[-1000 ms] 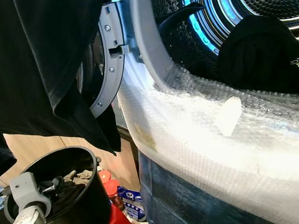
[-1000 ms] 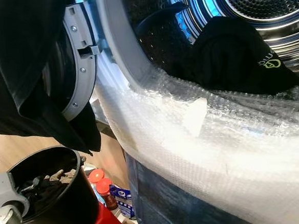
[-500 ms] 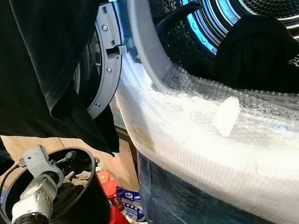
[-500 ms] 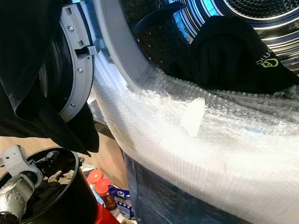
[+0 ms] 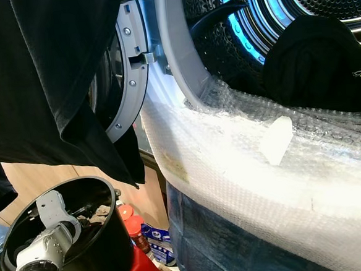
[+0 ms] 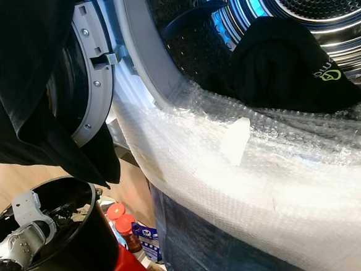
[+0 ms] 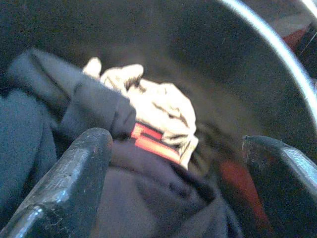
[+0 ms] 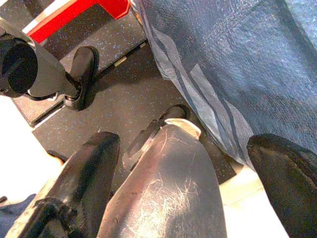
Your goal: Clothes washing
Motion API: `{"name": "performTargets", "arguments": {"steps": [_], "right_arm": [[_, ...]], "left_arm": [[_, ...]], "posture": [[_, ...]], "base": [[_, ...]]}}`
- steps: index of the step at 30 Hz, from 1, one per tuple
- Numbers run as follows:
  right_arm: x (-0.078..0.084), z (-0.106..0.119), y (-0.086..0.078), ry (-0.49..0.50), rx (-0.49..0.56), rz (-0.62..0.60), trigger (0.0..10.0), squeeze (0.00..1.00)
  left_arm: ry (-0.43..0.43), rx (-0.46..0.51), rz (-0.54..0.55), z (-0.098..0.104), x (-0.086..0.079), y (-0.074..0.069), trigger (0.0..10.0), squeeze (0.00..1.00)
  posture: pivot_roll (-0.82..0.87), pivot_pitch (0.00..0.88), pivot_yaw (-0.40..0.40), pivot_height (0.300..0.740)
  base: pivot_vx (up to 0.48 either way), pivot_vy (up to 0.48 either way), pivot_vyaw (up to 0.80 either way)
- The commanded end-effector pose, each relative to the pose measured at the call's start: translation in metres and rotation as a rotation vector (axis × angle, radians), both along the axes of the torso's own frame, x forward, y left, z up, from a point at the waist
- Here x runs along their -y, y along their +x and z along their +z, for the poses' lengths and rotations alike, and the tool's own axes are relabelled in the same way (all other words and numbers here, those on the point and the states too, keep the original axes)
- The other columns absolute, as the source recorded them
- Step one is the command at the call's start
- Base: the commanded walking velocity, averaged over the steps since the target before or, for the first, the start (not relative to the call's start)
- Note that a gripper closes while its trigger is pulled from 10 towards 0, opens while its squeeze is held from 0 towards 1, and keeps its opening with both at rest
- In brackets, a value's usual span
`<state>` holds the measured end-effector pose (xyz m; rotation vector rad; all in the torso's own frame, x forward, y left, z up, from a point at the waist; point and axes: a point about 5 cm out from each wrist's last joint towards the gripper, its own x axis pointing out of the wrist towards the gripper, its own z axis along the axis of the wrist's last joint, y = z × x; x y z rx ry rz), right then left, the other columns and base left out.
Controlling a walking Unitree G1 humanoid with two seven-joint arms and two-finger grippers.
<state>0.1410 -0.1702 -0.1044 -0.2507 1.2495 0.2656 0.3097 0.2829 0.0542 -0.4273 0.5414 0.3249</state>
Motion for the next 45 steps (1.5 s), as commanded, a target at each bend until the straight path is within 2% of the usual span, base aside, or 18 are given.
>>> {"name": "performTargets", "arguments": {"steps": [1,10,16,18,19,20,23,26,30,38,45], "right_arm": [[-0.002,-0.002,-0.005,0.004,-0.013,0.028,10.0,0.00],[-0.001,-0.003,-0.010,-0.013,-0.025,0.093,10.0,0.00],[-0.003,-0.004,-0.011,-0.005,-0.026,0.123,10.0,0.00],[-0.004,-0.004,-0.012,-0.006,-0.027,0.131,10.0,0.00],[-0.006,-0.004,-0.012,-0.007,-0.028,0.148,10.0,0.00],[-0.006,-0.004,-0.012,-0.007,-0.029,0.156,10.0,0.00],[-0.008,-0.004,-0.012,-0.005,-0.029,0.169,10.0,0.00],[-0.012,-0.004,-0.010,-0.005,-0.025,0.202,10.0,0.00],[-0.014,-0.002,-0.004,-0.011,-0.012,0.225,10.0,0.00],[-0.017,0.003,0.009,-0.001,0.011,0.253,10.0,0.00],[-0.016,0.004,0.011,0.002,0.014,0.228,10.0,0.00]], "left_arm": [[-0.039,-0.030,0.019,-0.009,0.000,-0.007,10.0,0.00],[-0.118,-0.101,-0.009,-0.023,0.014,-0.015,10.0,0.00],[-0.155,-0.202,-0.004,-0.039,0.014,-0.032,10.0,0.00],[-0.162,-0.209,-0.002,-0.040,0.014,-0.034,10.0,0.00],[-0.223,-0.202,0.030,-0.039,0.015,-0.035,10.0,0.00],[-0.248,-0.196,0.042,-0.039,0.015,-0.035,10.0,0.00],[-0.269,-0.190,0.053,-0.038,0.014,-0.036,10.0,0.00],[-0.312,-0.201,0.077,-0.037,0.012,-0.042,10.0,0.00],[-0.321,-0.245,0.088,-0.041,0.010,-0.051,10.0,0.00],[-0.416,-0.296,0.069,-0.051,0.024,-0.069,10.0,0.00],[-0.423,-0.284,0.101,-0.048,0.022,-0.072,10.0,0.00]], "posture": [[0.06,0.000,0.083,0.740],[0.06,0.000,0.092,0.740],[0.05,0.000,0.109,0.740],[0.05,0.000,0.109,0.740],[0.05,0.000,0.114,0.740],[0.05,0.000,0.114,0.740],[0.05,0.000,0.115,0.740],[0.06,0.000,0.111,0.740],[0.07,0.000,0.110,0.740],[0.07,0.000,0.118,0.740],[0.07,0.000,0.114,0.740]], "base": [[0.000,0.000,0.00],[0.000,0.000,0.00],[0.000,0.000,0.00],[0.000,0.000,0.00],[0.000,0.000,0.00],[0.000,0.000,0.00],[0.000,0.000,0.00],[0.000,0.000,0.00],[0.000,0.000,0.00],[0.000,0.000,0.00],[0.000,0.000,0.00]]}}
